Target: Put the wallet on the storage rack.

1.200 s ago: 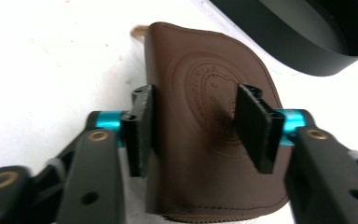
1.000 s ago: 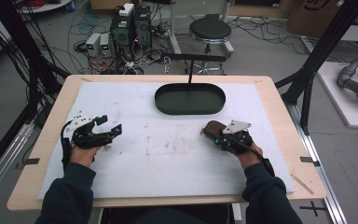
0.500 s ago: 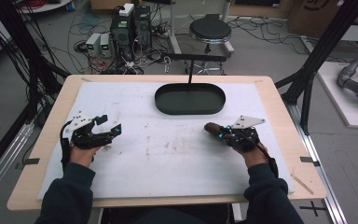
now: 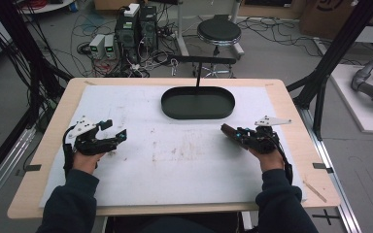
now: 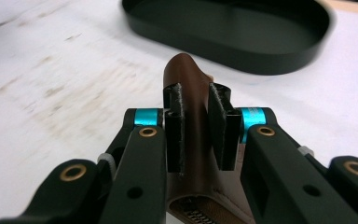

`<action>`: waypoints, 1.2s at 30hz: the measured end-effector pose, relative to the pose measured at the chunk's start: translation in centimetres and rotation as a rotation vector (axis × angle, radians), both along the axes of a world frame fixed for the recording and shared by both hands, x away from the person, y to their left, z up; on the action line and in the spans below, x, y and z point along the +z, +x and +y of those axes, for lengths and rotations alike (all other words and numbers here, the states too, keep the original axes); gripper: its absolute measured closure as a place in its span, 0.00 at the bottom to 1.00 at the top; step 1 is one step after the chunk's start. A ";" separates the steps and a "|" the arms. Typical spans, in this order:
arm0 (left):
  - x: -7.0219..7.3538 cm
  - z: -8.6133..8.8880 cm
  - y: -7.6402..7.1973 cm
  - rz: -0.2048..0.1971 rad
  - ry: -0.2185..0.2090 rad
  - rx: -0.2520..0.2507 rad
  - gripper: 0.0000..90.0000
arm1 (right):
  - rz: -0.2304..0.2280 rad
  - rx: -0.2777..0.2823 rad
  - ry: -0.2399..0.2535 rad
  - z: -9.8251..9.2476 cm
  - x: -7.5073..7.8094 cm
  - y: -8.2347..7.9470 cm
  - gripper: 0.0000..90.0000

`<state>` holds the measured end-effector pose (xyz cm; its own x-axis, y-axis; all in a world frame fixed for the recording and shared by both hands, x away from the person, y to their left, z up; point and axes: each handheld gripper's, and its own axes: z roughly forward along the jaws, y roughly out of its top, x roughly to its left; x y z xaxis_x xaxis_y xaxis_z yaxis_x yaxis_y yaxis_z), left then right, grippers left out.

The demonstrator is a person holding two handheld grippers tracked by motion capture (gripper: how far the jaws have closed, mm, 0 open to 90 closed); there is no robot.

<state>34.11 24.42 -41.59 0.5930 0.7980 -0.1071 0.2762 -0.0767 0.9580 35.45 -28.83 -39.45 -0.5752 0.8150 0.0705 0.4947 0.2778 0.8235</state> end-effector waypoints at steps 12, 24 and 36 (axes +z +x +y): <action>0.0 0.0 0.0 0.004 0.001 0.002 0.27 | 0.035 -0.033 0.140 -1.6 -0.2 0.6 0.88; 0.0 0.0 0.0 0.004 -0.001 -0.001 0.27 | -0.040 -0.196 0.040 -3.3 -0.2 0.1 0.76; 0.0 0.0 0.0 0.006 0.008 0.000 0.27 | -0.065 -0.208 0.035 -3.5 -0.2 0.1 0.63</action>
<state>34.09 24.38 -41.61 0.5928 0.7986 -0.1041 0.2815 -0.0844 0.9558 35.52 -32.36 -39.66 -0.3991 0.9143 0.0688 0.4835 0.1461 0.8631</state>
